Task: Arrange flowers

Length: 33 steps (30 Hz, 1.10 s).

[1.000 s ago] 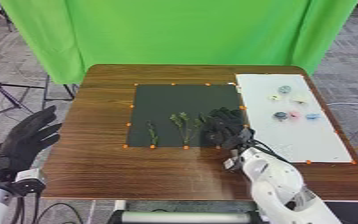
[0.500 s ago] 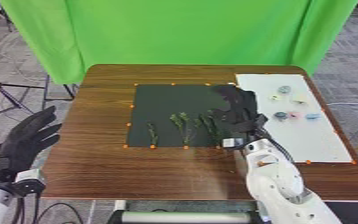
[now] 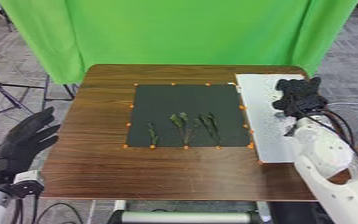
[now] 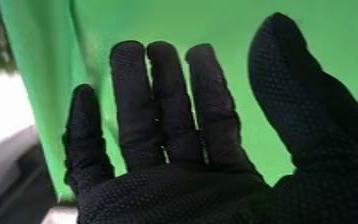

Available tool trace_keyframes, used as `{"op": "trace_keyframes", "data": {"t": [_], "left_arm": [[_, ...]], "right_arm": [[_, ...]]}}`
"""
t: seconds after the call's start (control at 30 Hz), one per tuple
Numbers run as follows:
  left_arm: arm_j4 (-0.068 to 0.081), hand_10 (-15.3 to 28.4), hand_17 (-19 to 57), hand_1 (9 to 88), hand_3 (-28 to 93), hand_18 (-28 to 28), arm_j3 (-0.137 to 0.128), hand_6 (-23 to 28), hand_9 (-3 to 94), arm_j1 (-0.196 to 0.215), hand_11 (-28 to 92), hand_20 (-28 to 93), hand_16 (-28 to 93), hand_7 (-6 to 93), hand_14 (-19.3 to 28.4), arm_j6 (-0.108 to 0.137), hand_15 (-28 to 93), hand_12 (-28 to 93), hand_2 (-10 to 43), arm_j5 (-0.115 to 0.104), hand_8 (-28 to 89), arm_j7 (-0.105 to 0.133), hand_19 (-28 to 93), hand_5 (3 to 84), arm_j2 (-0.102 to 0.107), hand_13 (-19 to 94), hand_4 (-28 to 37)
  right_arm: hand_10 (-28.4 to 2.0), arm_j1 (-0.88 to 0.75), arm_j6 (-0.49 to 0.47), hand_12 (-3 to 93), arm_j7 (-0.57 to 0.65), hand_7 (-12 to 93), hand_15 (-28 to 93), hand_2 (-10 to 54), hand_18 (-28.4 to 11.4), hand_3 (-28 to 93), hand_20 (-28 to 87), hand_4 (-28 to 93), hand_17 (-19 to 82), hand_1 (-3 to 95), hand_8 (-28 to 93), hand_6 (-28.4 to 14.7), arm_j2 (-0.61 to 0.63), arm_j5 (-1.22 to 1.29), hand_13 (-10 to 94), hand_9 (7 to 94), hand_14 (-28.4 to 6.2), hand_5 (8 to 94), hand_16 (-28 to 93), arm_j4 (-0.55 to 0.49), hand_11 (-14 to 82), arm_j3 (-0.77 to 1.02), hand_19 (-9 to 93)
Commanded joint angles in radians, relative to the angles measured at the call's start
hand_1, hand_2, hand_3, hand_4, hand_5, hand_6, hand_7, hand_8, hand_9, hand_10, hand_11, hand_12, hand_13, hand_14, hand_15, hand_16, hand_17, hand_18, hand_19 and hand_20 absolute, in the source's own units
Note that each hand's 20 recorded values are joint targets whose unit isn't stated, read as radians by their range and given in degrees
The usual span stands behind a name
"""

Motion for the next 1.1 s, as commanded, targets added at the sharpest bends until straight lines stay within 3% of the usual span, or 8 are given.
{"op": "trace_keyframes", "data": {"t": [0.03,0.33,0.57,0.63,0.73,0.8,0.93,1.1], "left_arm": [[-0.007,8.6,-9.1,23.1,71,18.8,-0.010,1.0,17.7,0.010,15,7,3,22.3,11.9,0.002,23,19,-4.7,0.003,-11,0.005,40,22.5,-0.003,15,-28.3],[-0.003,8.6,-9.1,23.1,71,18.8,-0.010,1.0,17.8,0.006,15,7,3,22.4,11.8,-0.002,23,19,-4.8,0.002,-11,0.002,40,22.5,0.005,15,-28.3],[0.000,8.6,-9.1,23.1,71,18.8,-0.012,1.0,17.7,-0.001,15,7,3,22.4,11.9,-0.004,23,19,-4.8,0.001,-11,0.001,40,22.5,0.013,15,-28.3],[0.002,8.6,-9.0,23.1,71,18.8,-0.012,1.0,17.7,-0.003,15,7,3,22.4,11.9,-0.006,23,19,-4.8,0.001,-11,-0.002,40,22.5,0.014,15,-28.3],[0.002,8.6,-9.1,23.1,71,18.8,-0.012,1.0,17.7,-0.004,15,7,3,22.4,11.9,-0.008,23,19,-4.7,0.000,-11,0.000,40,22.5,0.017,15,-28.3],[0.002,8.6,-9.1,23.1,71,18.8,-0.017,1.0,17.7,-0.003,15,7,3,22.4,11.9,-0.010,23,19,-4.8,0.000,-11,0.001,40,22.5,0.020,15,-28.3],[-0.010,8.6,-9.0,23.1,71,18.7,-0.047,1.0,17.7,0.005,15,7,3,22.3,11.8,-0.017,23,19,-4.7,-0.003,-11,0.004,40,22.5,0.035,15,-28.3],[-0.013,8.7,-9.0,23.2,71,18.8,-0.117,0.9,17.9,0.026,15,7,3,22.3,11.8,-0.050,23,19,-4.7,-0.032,-11,-0.010,40,22.6,0.084,15,-28.3]], "right_arm": [[-8.9,-0.024,-0.049,22.8,-0.012,39,56,-9.5,-19.1,83,38,-28,4,30.5,-20,0.6,0.011,-0.030,38,47.0,-6.8,39.5,17,0.045,24.7,-0.002,58],[-8.8,-0.029,-0.081,21.0,-0.022,37,54,-9.5,-19.7,81,38,-28,6,31.5,-18,-0.8,0.013,-0.045,44,52.0,-6.2,42.4,19,0.082,22.0,-0.021,58],[-7.5,-0.017,0.073,21.2,0.020,41,56,-9.5,-18.9,82,39,-28,9,33.8,-20,3.1,0.031,-0.086,56,64.8,-4.7,52.0,23,0.133,26.3,-0.075,59],[-7.1,-0.016,0.068,22.8,0.015,45,58,-9.5,-18.2,80,40,-28,10,36.2,-12,4.3,0.031,-0.091,59,68.6,-4.4,54.9,24,0.133,28.9,-0.075,60],[-4.9,-0.020,0.150,38.1,0.010,52,59,-9.5,-17.6,77,41,-28,12,42.5,-4,4.9,0.035,-0.099,62,76.0,-3.1,56.6,31,0.142,19.5,-0.081,60],[-3.6,-0.028,0.173,48.0,0.007,55,60,-9.5,-16.3,79,42,-28,15,48.2,1,5.3,0.034,-0.092,68,84.0,-1.4,63.1,39,0.122,17.6,-0.071,63],[-3.0,-0.019,0.201,51.7,-0.017,56,63,-9.5,-16.0,83,43,-28,17,48.4,2,4.9,0.027,-0.047,70,86.7,-1.5,66.9,41,0.041,18.8,-0.067,65],[-3.2,0.101,0.229,52.3,-0.086,55,62,-9.5,-15.8,87,42,-28,17,47.2,4,4.5,-0.014,-0.005,70,87.0,-1.1,67.4,42,-0.047,18.3,-0.176,64]]}}
